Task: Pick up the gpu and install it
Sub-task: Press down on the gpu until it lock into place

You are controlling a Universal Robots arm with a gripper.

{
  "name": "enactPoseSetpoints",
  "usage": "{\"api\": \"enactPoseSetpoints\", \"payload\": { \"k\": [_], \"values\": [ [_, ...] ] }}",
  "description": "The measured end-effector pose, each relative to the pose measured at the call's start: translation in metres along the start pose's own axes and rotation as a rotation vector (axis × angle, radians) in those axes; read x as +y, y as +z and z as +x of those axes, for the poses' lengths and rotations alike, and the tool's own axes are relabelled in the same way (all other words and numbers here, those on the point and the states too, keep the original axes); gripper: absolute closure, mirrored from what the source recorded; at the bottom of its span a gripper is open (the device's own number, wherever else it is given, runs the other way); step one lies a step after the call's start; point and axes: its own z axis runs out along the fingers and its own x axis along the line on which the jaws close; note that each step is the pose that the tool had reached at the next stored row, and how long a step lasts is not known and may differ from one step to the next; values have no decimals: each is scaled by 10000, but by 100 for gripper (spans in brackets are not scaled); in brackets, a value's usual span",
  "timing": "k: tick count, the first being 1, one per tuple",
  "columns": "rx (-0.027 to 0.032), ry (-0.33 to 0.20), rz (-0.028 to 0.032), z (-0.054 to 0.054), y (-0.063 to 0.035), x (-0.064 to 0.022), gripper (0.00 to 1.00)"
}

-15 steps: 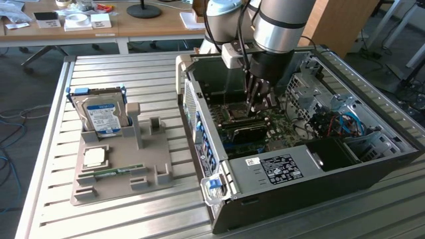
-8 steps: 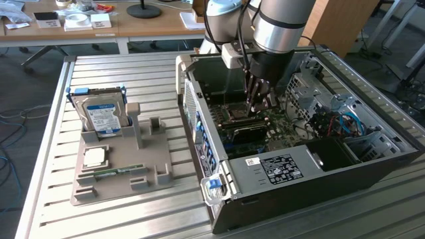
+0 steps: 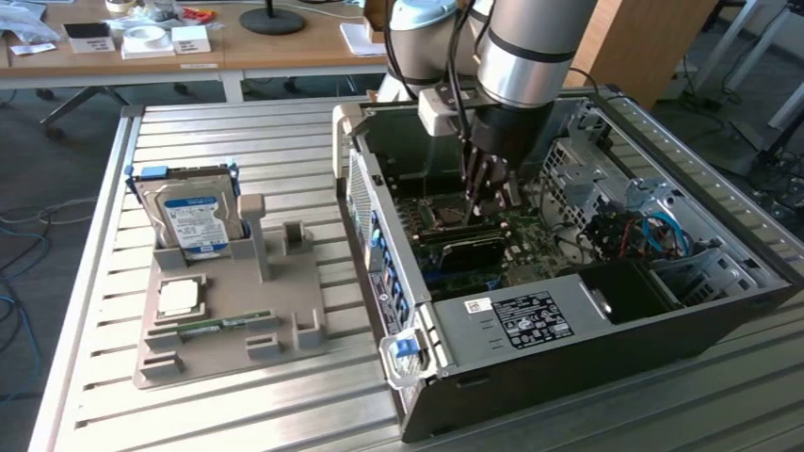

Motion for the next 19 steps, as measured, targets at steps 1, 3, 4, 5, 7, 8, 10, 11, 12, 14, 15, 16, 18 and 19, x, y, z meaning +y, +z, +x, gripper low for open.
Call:
{"api": "enactPoseSetpoints", "payload": {
  "k": [1,3,4,5,7,8,10,11,12,14,15,16,18,19],
  "values": [
    [2,0,-1,0,11,0,89],
    [2,1,-1,1,38,0,89],
    [1,1,0,1,54,0,89],
    [0,1,1,1,70,1,89],
    [2,0,-1,4,85,1,89],
    [1,2,0,6,86,2,89],
    [1,2,0,7,101,2,89],
    [1,0,0,8,119,1,89],
    [1,0,0,8,137,2,89],
    [1,1,0,9,173,5,89],
    [2,6,0,9,186,9,89],
    [1,9,0,8,196,14,89],
    [3,14,-1,5,203,22,89],
    [2,16,-1,3,205,23,89]
  ]
}}
